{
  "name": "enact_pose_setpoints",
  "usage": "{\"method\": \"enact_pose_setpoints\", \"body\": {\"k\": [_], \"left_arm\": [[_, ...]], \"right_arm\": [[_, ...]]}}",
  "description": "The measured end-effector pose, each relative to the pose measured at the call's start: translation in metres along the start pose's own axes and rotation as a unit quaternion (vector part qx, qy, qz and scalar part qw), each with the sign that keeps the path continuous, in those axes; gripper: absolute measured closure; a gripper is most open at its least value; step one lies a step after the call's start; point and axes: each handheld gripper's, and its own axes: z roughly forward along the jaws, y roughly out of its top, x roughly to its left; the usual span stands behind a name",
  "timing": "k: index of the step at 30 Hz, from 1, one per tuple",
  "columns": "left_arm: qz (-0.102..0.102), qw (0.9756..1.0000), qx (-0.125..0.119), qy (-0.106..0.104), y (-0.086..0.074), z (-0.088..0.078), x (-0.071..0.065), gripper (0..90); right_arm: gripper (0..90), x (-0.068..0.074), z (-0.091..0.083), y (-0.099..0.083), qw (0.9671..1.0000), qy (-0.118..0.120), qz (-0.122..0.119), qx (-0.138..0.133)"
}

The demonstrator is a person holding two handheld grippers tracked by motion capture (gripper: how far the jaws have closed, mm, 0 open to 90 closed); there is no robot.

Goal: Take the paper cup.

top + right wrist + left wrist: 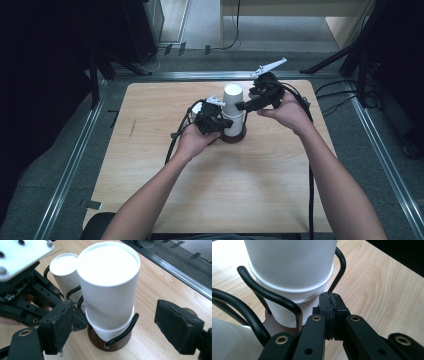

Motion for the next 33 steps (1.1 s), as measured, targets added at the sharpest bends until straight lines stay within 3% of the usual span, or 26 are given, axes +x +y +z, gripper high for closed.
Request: {"method": "enact_pose_setpoints", "body": {"k": [5, 14, 23, 33], "left_arm": [[-0.008, 0.9999, -0.012, -0.001, 0.001, -0.001, 0.0, 88.4], [-0.009, 0.9999, -0.01, 0.008, 0.001, 0.0, 0.001, 87.5], [-0.007, 0.9998, -0.01, 0.016, 0.001, 0.003, -0.001, 85.9], [-0.002, 0.9998, -0.01, 0.016, 0.0, 0.005, -0.003, 84.5]], "right_arm": [[15.9, 0.004, 0.01, 0.01, 0.9999, -0.003, -0.011, 0.006], [15.9, 0.01, 0.022, 0.027, 0.9997, -0.014, -0.018, 0.006], [32.2, 0.012, 0.023, 0.033, 0.9995, -0.02, -0.02, 0.016], [34.2, 0.015, 0.018, 0.036, 0.999, -0.024, -0.03, 0.02]]}}
